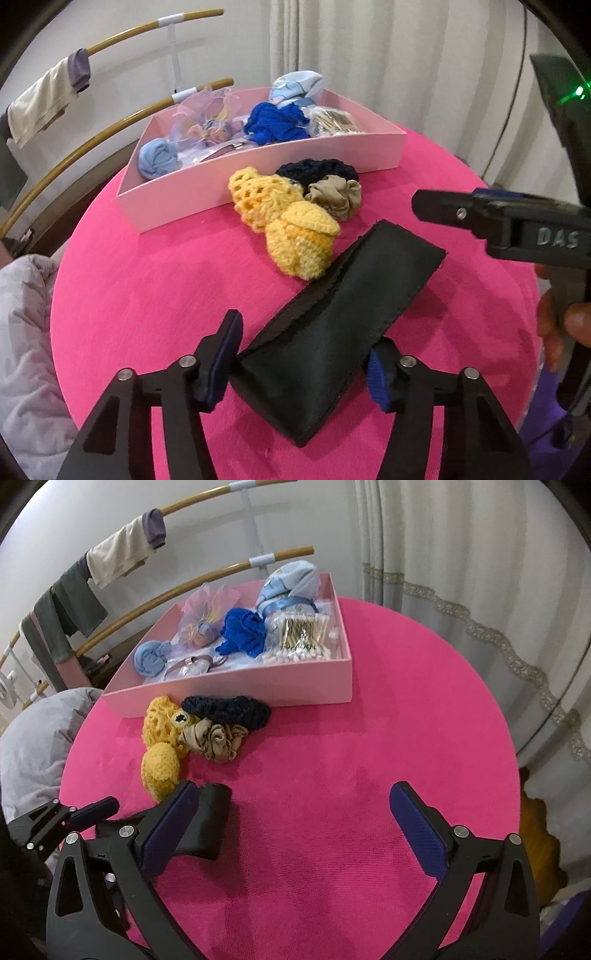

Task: Organize soft objects
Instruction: 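Grasp the black fabric band with the left tool while the right tool grasps the beige scrunchie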

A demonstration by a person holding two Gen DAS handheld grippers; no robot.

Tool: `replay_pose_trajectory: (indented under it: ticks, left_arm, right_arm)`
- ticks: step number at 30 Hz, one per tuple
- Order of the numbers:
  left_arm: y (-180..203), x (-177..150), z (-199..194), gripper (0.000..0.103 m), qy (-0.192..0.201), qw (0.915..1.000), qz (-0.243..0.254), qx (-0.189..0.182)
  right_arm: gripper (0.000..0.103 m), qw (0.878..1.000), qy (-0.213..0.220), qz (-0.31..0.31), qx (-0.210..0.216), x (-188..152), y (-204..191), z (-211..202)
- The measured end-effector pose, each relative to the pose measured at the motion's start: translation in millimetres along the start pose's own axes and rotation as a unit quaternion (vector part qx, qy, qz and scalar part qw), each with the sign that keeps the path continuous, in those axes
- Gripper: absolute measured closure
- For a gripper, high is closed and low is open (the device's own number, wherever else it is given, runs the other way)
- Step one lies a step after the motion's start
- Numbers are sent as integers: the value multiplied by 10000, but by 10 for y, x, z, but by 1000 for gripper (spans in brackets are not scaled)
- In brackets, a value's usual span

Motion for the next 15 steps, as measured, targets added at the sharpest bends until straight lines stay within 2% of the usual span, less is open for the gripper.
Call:
replay_pose_trajectory:
  ticks: [3, 4, 6, 7, 9, 15]
  left_arm:
    - [-45, -102, -118, 53, 10, 9999, -145, -31]
    - [-67, -94, -148, 57, 13, 9999, -158, -13]
    - [-109, -137, -246, 68, 37, 9998, -218, -21]
    - [-125, -167, -299, 84, 70, 9996, -263, -72]
    - [-174, -240, -394, 84, 137, 9992, -345, -133]
    - [-195, -258, -405, 83, 171, 9997, -179, 82]
  right_arm:
    - [0, 10000, -42, -26, 54, -19, -32, 58]
    - [0, 10000, -51, -41, 71, -20, -46, 73]
    - [0, 9999, -72, -87, 108, -18, -89, 98]
    - [0, 9998, -76, -116, 139, -15, -117, 108]
    - [0, 9996, -70, -176, 201, -3, -177, 124]
    - [2, 9993, -46, -286, 235, 25, -343, 148]
Point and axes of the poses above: each gripper's, at about its wrist camera, not at the fingertips, and z roughly the way its jaws point, y to its right, x to its top, the point moved 1 cm from there along z, roughly the way its jaws point, and after that the axes turned 3 degrees about y, right-handed, at the moved point
